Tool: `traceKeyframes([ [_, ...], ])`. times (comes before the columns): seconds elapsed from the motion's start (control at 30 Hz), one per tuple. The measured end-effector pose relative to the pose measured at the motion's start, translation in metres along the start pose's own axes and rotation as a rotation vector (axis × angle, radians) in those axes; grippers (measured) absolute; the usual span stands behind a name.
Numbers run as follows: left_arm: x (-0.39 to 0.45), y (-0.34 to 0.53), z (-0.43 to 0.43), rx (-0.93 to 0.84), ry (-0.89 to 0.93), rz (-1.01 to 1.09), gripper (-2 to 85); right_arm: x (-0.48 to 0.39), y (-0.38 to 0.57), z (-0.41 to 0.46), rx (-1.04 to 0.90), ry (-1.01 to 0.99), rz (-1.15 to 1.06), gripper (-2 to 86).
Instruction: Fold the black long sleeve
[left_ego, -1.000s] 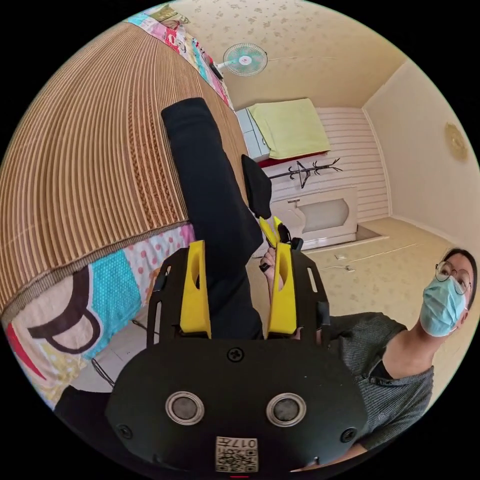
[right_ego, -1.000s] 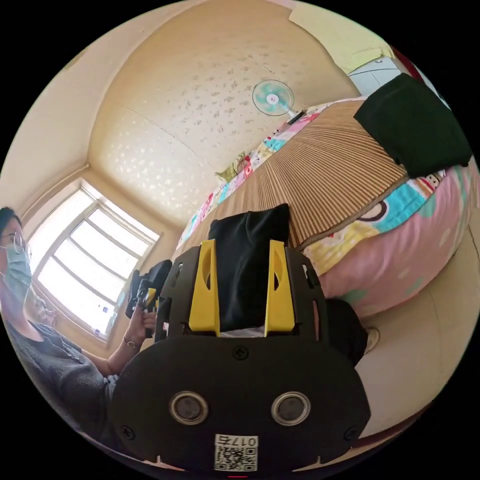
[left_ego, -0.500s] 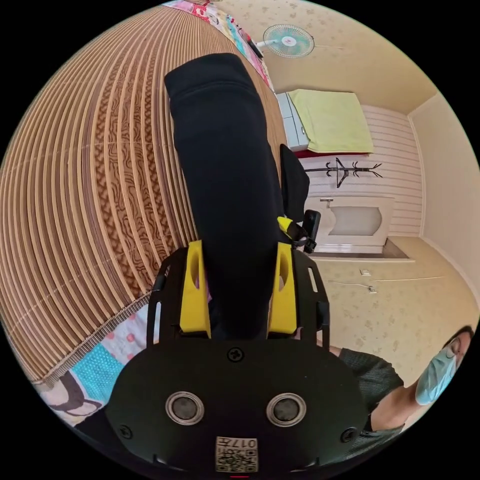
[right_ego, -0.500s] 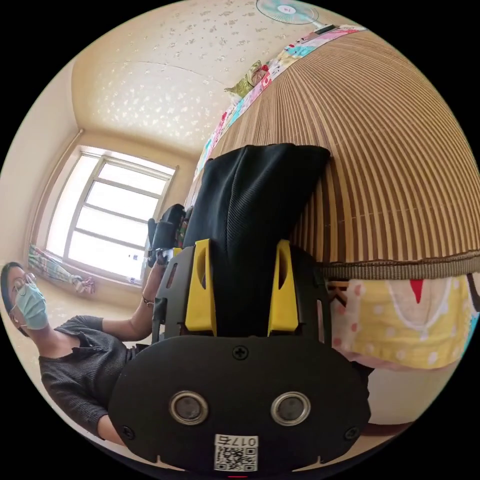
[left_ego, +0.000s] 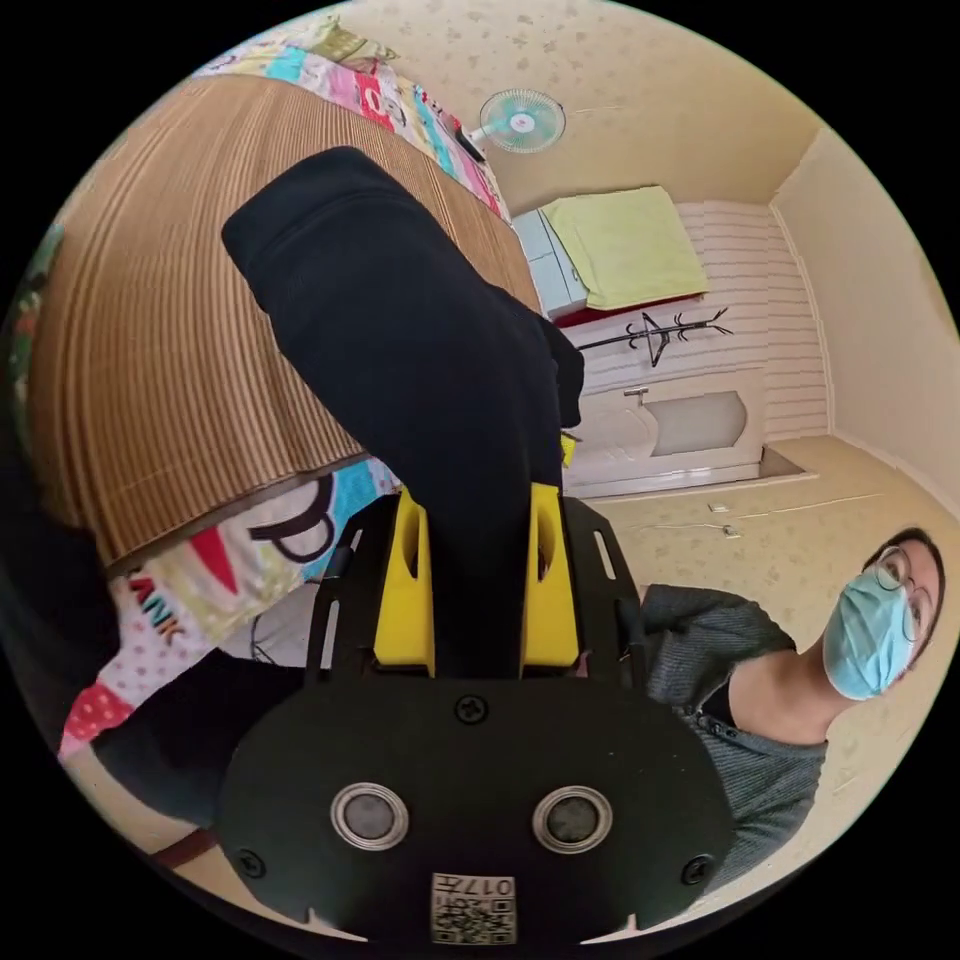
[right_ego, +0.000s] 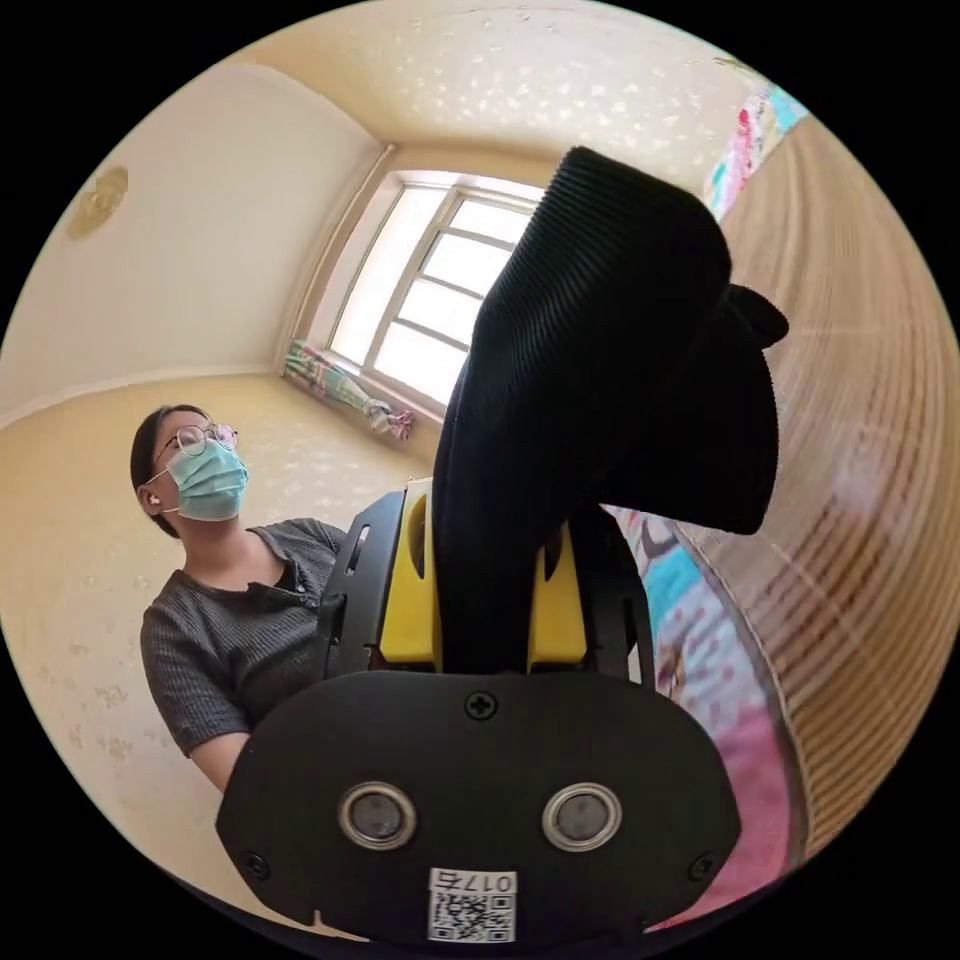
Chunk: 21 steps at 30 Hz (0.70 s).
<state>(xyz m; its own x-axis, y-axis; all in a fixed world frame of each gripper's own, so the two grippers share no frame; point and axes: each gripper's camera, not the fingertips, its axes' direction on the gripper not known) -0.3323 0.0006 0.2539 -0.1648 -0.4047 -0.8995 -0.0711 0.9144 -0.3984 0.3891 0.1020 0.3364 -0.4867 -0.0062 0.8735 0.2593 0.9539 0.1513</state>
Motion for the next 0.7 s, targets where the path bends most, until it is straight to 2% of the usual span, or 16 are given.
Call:
traceKeyframes([
  [0.13,0.027,0.017,-0.146,0.156,-0.221,-0.064,15.2,0.002,-0.148,0.143,-0.039,0.037,-0.039,12.9],
  [0.2,0.017,0.042,-0.229,0.360,-0.478,-0.232,17.1,0.018,-0.199,0.206,-0.045,0.180,0.094,13.2],
  [0.23,0.010,0.053,-0.245,0.423,-0.521,-0.291,17.6,0.030,-0.224,0.245,-0.062,0.301,0.170,13.4],
  [0.3,-0.016,0.105,-0.275,0.633,-0.621,-0.453,18.2,0.048,-0.246,0.296,-0.125,0.515,0.149,13.5],
  [0.37,-0.031,0.136,-0.260,0.691,-0.628,-0.488,17.5,0.081,-0.243,0.338,-0.220,0.761,0.193,10.9],
  [0.43,-0.041,0.160,-0.223,0.707,-0.565,-0.442,15.3,0.086,-0.222,0.341,-0.259,0.786,0.184,7.3],
  [0.5,-0.031,0.197,-0.173,0.767,-0.486,-0.322,11.7,0.067,-0.187,0.317,-0.217,0.730,0.056,4.7],
  [0.6,0.011,0.240,-0.114,0.848,-0.453,-0.172,7.4,0.048,-0.126,0.235,-0.148,0.709,0.022,2.3],
  [0.7,0.064,0.255,-0.047,0.848,-0.477,-0.007,3.5,0.025,-0.058,0.114,-0.011,0.808,0.126,1.3],
])
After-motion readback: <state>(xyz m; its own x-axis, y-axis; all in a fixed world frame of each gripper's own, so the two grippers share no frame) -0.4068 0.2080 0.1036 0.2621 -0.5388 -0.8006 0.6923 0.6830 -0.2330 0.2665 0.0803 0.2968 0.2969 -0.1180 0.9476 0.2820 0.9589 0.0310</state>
